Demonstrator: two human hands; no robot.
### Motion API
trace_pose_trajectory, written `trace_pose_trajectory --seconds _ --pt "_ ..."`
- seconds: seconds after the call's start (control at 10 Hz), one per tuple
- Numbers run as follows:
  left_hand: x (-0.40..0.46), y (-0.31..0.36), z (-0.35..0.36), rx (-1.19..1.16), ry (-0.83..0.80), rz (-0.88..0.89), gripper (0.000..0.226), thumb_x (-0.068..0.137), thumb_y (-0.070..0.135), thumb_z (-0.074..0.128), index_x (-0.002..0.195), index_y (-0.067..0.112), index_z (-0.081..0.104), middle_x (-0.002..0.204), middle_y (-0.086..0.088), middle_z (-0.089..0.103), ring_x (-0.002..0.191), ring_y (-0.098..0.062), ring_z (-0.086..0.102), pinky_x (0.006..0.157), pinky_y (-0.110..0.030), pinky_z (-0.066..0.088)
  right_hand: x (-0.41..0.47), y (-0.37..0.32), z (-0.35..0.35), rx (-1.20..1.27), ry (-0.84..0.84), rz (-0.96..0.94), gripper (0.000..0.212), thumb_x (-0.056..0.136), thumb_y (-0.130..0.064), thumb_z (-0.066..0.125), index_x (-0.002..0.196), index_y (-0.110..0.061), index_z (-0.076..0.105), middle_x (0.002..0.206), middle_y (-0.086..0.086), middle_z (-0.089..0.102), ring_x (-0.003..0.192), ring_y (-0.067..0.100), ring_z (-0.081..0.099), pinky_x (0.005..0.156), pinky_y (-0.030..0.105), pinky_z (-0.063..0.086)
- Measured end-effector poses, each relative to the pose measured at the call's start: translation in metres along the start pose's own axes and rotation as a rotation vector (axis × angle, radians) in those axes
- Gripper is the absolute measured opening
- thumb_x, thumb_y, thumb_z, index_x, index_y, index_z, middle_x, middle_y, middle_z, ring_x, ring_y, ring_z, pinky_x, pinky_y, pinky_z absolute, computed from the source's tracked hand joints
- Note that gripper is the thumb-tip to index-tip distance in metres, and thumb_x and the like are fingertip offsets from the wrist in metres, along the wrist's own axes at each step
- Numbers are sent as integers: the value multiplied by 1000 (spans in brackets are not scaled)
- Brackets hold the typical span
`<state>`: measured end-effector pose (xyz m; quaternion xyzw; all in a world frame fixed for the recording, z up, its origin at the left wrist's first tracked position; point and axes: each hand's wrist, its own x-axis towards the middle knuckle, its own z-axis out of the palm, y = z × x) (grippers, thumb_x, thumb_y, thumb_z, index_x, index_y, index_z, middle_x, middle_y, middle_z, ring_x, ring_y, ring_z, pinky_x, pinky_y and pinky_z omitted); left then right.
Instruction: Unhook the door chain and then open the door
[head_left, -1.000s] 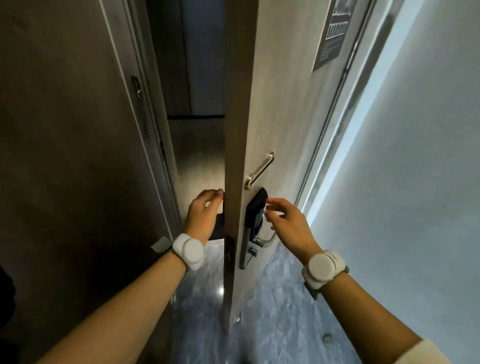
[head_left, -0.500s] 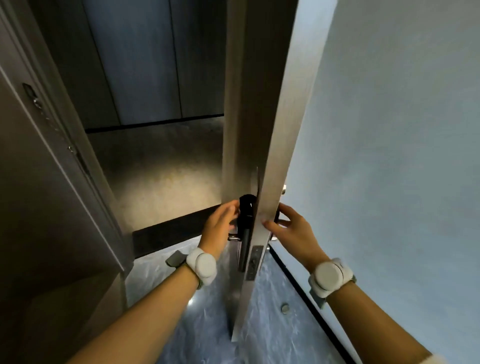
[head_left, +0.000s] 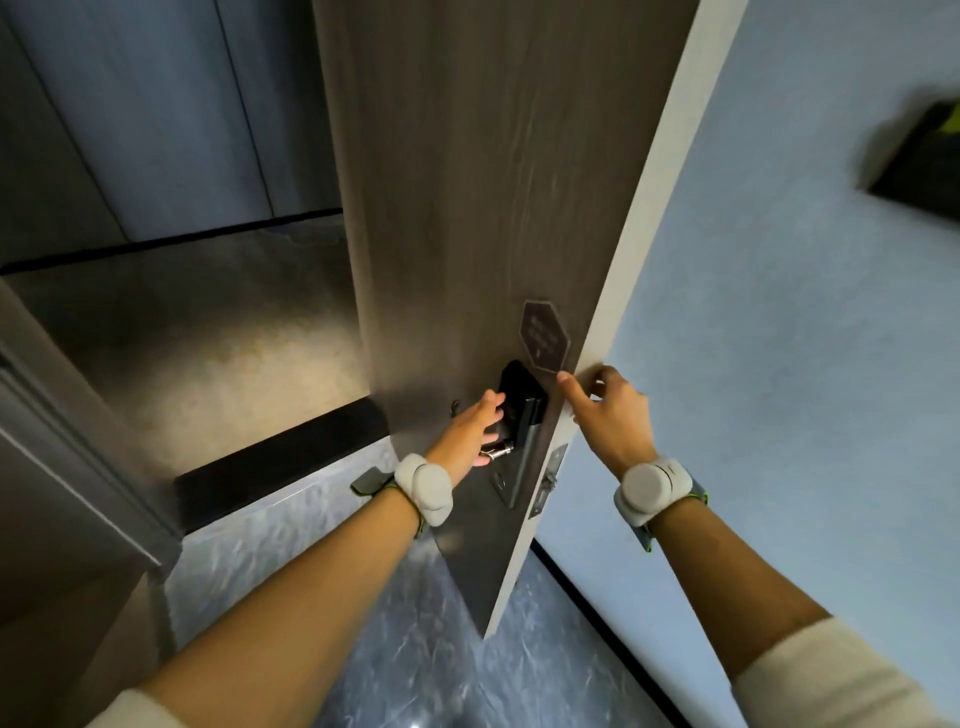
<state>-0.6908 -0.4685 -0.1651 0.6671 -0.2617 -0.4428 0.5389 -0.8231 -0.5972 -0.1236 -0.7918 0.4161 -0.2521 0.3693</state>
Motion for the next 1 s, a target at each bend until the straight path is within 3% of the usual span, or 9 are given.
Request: trace_pose_trajectory --seconds 0.2,0.3,0.5,0.7,0.8,0.9,1.0 --pt "22 19 26 -9 -74 -18 61 101 52 16 156 25 24 165 -5 28 149 -32 32 116 -53 31 31 22 -23 -32 27 29 50 92 -57 60 107 -9 62 97 12 74 87 31 72 82 43 59" --pt "28 24 30 0 -89 -8 62 101 54 16 156 27 24 165 -3 28 149 -32 33 115 -52 33 39 27 -27 -34 39 33 49 92 -57 60 105 -10 62 98 12 74 90 32 72 81 41 58" --pt "35 33 35 21 -128 5 65 99 58 17 156 28 23 166 1 27 149 -30 33 116 -52 34 48 35 -33 -23 109 43 56 91 -55 64 120 -7 66 122 12 73 113 31 68 99 42 54" --pt "31 23 23 38 -122 -8 64 99 57 18 156 28 26 165 1 28 148 -29 35 116 -53 34 57 38 -39 -79 205 87 66 90 -58 64 126 -3 68 120 16 75 114 36 68 99 44 54" --pt "26 16 8 42 -96 -44 62 101 54 19 154 25 29 164 -2 32 147 -30 36 115 -54 34 53 40 -37 -174 211 153 67 88 -68 58 101 -4 73 98 19 74 100 42 70 80 44 56" --pt "19 12 -2 52 -76 -57 60 101 52 24 152 22 35 159 -5 40 144 -31 40 113 -51 36 42 42 -27 -262 148 248 76 83 -77 52 70 -3 63 74 14 68 76 40 69 65 39 55" --pt "7 5 -21 78 -18 -46 53 100 48 38 144 20 46 149 -6 53 136 -28 50 107 -45 42 30 43 1 -261 -78 271 74 82 -72 54 71 -1 71 71 16 76 67 34 74 73 45 64"
